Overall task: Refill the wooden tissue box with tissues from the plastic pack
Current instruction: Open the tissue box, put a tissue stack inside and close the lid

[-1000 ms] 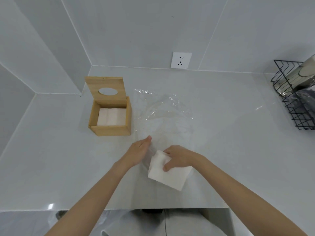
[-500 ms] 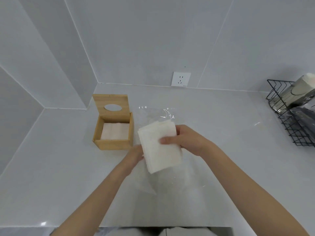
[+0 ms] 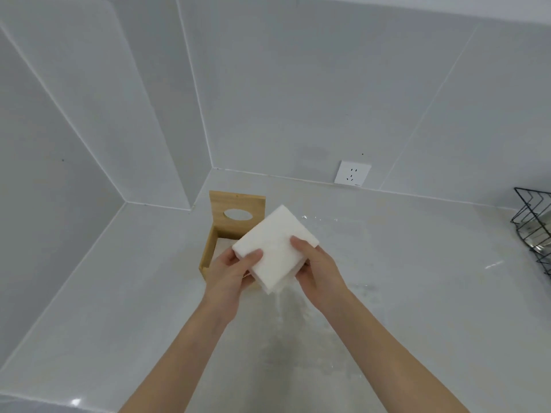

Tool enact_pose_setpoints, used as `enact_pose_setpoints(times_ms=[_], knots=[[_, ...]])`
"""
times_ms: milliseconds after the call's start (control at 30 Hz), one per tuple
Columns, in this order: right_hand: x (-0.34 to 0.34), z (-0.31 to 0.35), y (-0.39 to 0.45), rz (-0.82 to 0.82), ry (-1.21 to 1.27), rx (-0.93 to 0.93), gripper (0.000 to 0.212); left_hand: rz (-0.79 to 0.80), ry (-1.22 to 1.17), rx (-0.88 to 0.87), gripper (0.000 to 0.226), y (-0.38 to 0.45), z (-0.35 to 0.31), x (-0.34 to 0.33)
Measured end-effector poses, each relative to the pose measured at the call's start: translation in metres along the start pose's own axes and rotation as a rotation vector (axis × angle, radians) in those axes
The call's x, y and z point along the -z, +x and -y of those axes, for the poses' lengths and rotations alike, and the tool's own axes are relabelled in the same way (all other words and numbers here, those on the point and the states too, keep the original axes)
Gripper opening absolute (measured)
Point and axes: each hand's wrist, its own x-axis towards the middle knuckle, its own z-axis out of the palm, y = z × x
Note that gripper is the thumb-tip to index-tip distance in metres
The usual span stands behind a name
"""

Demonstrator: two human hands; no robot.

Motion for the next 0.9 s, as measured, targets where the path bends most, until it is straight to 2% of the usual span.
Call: enact_pose_setpoints(times_ms=[100, 200, 300, 433, 500, 567, 700, 900], knots=[[-0.001, 0.004, 0.015, -0.020, -0.051, -0.076, 0.048, 0.085, 0.120, 0.063, 0.027, 0.015, -0.021, 0.025], [-0.005, 0.006, 0.025, 0.031, -0.173, -0.113, 0.018, 0.134, 0.263, 0.187, 0.035, 0.034, -0.039, 0.045], [-0.017, 0.003, 0.032, 0.037, -0.330, -0.086, 0.014, 0.027, 0.349, 0.242, 0.034, 0.055, -0.046, 0.061], [-0.033, -0.008, 0.047, -0.059, -0.478, -0.046, 0.033, -0.165, 0.534, 0.122, 0.026, 0.075, -0.040, 0.067], [-0.036, -0.014, 0.057, -0.114, -0.580, 0.034, 0.030, -0.228, 0.632, 0.045, 0.023, 0.081, -0.036, 0.066], [-0.039, -0.018, 0.064, -0.166, -0.690, 0.123, 0.024, -0.235, 0.683, -0.016, 0.019, 0.085, -0.034, 0.065], [-0.044, -0.021, 0.072, -0.207, -0.845, 0.231, 0.027, -0.231, 0.818, -0.144, 0.013, 0.091, -0.035, 0.066], [-0.048, -0.028, 0.072, -0.215, -1.115, 0.346, 0.007, -0.278, 0.990, -0.197, 0.012, 0.096, -0.032, 0.067]])
